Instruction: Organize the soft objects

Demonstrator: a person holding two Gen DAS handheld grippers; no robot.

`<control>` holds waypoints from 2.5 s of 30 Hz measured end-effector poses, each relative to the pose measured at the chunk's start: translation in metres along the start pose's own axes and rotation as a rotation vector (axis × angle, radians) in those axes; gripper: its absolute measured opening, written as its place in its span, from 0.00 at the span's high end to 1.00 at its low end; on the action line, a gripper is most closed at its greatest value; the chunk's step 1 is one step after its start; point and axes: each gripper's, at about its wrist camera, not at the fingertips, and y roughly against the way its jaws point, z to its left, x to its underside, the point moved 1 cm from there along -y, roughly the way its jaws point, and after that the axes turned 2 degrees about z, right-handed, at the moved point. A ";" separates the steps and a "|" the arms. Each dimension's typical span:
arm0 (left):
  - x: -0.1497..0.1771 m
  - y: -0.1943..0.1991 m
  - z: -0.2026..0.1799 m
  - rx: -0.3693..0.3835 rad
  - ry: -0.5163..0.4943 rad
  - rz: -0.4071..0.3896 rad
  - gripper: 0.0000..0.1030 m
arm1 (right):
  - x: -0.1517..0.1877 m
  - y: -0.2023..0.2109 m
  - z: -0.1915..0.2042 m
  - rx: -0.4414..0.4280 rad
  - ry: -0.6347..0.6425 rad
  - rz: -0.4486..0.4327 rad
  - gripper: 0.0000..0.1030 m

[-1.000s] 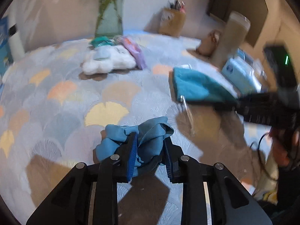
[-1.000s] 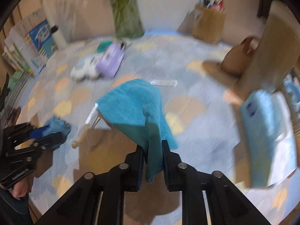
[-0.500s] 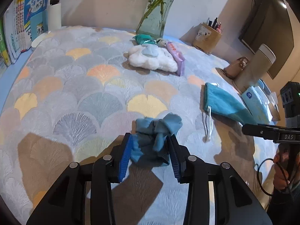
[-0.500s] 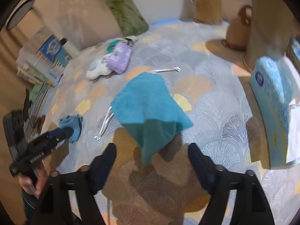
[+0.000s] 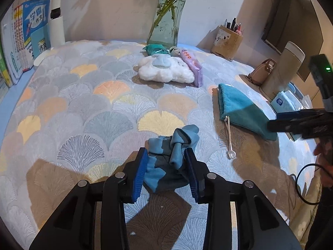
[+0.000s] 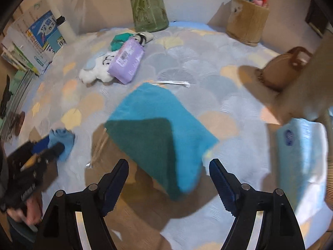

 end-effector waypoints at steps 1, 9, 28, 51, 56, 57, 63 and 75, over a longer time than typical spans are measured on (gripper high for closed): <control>0.000 0.000 0.000 0.004 0.002 0.000 0.68 | 0.003 0.008 -0.008 -0.026 -0.019 -0.014 0.24; 0.000 0.000 0.000 0.012 0.005 -0.002 0.67 | -0.018 -0.013 -0.008 -0.151 -0.102 0.017 0.19; 0.001 0.002 -0.012 -0.019 -0.054 -0.008 0.81 | -0.016 -0.021 -0.008 -0.107 -0.131 -0.135 0.80; -0.038 0.065 -0.081 0.296 -0.100 -0.161 0.86 | 0.029 0.099 -0.042 -0.264 -0.134 -0.444 0.88; -0.059 0.078 -0.145 0.333 -0.230 -0.198 0.86 | 0.052 0.136 -0.079 -0.236 -0.201 -0.530 0.88; -0.064 0.079 -0.164 0.345 -0.265 -0.204 0.86 | 0.058 0.143 -0.089 -0.228 -0.220 -0.544 0.88; -0.091 0.075 -0.272 0.419 -0.422 -0.210 0.86 | 0.084 0.191 -0.158 -0.119 -0.342 -0.656 0.88; -0.124 -0.026 -0.421 0.404 -0.574 -0.143 0.86 | 0.092 0.195 -0.334 0.139 -0.686 -0.625 0.88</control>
